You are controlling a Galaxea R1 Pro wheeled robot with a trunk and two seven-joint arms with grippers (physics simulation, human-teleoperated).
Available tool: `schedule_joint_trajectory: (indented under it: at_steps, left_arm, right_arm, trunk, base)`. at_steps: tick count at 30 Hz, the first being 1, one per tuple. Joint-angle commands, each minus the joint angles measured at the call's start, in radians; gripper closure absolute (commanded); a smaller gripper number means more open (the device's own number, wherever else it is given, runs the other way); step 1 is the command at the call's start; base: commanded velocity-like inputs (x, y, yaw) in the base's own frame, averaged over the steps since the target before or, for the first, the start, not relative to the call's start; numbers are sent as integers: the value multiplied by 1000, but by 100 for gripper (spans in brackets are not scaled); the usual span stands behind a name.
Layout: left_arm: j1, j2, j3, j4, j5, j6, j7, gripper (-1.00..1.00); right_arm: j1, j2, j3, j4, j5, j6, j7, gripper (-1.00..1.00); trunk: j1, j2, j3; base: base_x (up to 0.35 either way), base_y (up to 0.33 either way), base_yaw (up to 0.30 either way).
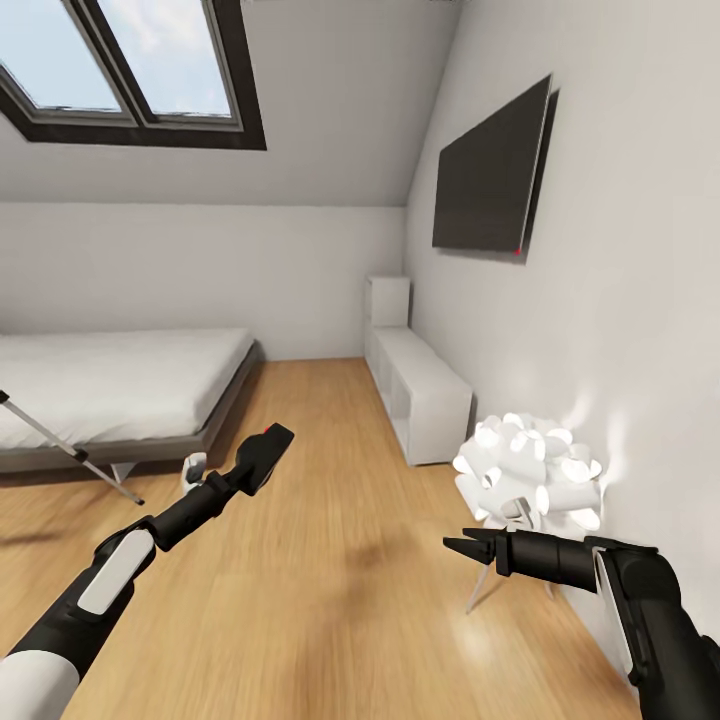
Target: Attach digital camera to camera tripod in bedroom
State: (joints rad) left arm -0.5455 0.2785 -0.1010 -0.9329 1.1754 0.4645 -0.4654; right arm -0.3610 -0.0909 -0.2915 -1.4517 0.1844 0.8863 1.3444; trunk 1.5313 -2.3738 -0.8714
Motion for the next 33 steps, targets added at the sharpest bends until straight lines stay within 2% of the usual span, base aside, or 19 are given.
schedule_joint_trajectory:
  at_steps: [1,6,9,10,12,13,14,15,16,18,23,33]
  left_arm:
    - [-1,1,-2,0,9,5,-1,100]
    - [-1,1,-2,1,9,5,-1,100]
    - [-1,1,-2,3,9,5,-1,100]
    - [-1,1,-2,3,9,5,-1,100]
    - [-1,1,-2,4,9,5,-1,100]
    - [-1,1,-2,4,9,5,-1,100]
    - [-1,1,-2,4,10,5,-1,100]
    - [-1,1,-2,5,10,5,-1,100]
    - [-1,1,-2,5,10,5,-1,100]
    - [-1,1,-2,5,10,5,0,100]
    - [-1,1,-2,5,10,5,0,100]
    - [-1,1,-2,5,10,5,-1,100]
  right_arm:
    - [-1,0,-2,-1,10,8,10,-100]
    - [-1,0,-2,0,11,6,9,-100]
    - [-1,4,0,11,15,4,-24,-100]
    - [-1,10,2,20,31,-4,-101,-100]
    - [0,13,4,28,39,-15,-147,-100]
    - [-1,15,6,39,45,-34,-199,-100]
    - [0,18,9,62,48,-77,-278,-100]
    - [0,20,12,79,50,-110,-326,-100]
    - [0,20,14,87,50,-126,-348,-100]
    - [0,21,31,126,52,-193,-437,-100]
    - [0,22,42,148,53,-213,-472,-100]
    - [0,22,46,155,55,-221,-485,-100]
  trunk:
    - [-4,7,2]
    - [-23,42,18]
    - [-35,63,27]
    - [-39,70,30]
    - [-46,84,37]
    - [-50,91,40]
    - [-54,98,43]
    - [-58,105,46]
    - [-62,112,49]
    - [-69,126,55]
    - [-88,161,71]
    - [-127,231,102]
  base:
    - [0,0,0]
    - [0,0,0]
    - [0,0,0]
    - [0,0,0]
    - [0,0,0]
    - [0,0,0]
    - [0,0,0]
    - [0,0,0]
    - [0,0,0]
    - [0,0,0]
    - [0,0,0]
    - [0,0,0]
